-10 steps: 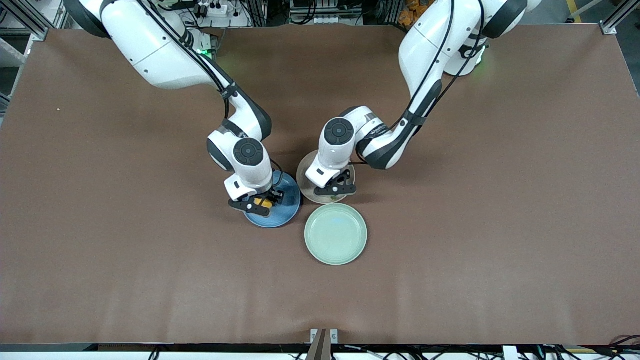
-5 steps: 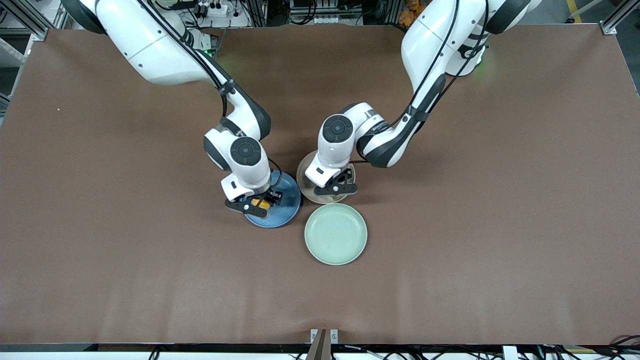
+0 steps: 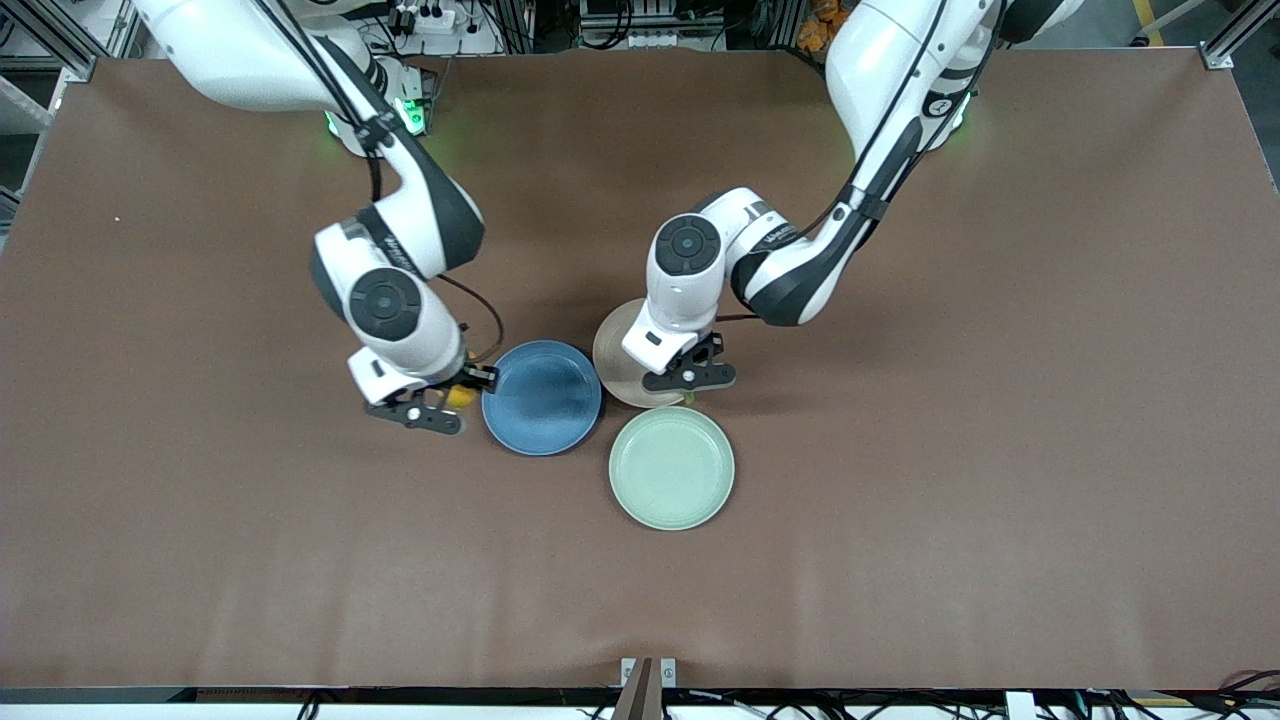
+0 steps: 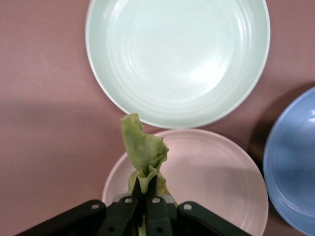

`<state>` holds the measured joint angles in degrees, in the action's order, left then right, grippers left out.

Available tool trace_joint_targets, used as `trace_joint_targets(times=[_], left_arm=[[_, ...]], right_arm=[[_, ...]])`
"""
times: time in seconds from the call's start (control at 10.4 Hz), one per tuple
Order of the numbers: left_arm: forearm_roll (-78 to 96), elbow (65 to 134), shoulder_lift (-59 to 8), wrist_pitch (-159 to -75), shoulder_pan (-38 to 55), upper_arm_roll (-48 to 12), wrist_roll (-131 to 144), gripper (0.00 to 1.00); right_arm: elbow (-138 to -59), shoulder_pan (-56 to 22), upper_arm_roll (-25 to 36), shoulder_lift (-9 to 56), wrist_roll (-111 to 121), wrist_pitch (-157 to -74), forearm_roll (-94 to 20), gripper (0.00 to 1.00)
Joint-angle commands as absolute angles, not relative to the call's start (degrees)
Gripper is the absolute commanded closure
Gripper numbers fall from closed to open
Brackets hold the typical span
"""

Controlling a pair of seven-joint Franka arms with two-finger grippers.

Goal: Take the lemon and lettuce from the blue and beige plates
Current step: 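Lift the lemon with the right gripper while the left gripper lifts lettuce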

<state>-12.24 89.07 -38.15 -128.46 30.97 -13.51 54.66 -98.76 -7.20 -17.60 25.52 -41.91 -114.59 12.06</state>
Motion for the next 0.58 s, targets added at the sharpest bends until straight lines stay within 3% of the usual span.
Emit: trace_joint_targets(times=[0.0, 0.48], left_arm=[[-13.1, 89.9, -36.2, -126.7, 28.1, -13.7, 51.3, 1.0], [-13.1, 89.9, -36.1, -123.8, 19.1, -13.6, 40.1, 1.0]], right_arm=[[-104.5, -4.9, -14.5, 20.0, -34.8, -113.9, 10.5, 0.72], [-111.2, -4.7, -1.5, 15.0, -17.2, -117.0, 6.7, 0.72]])
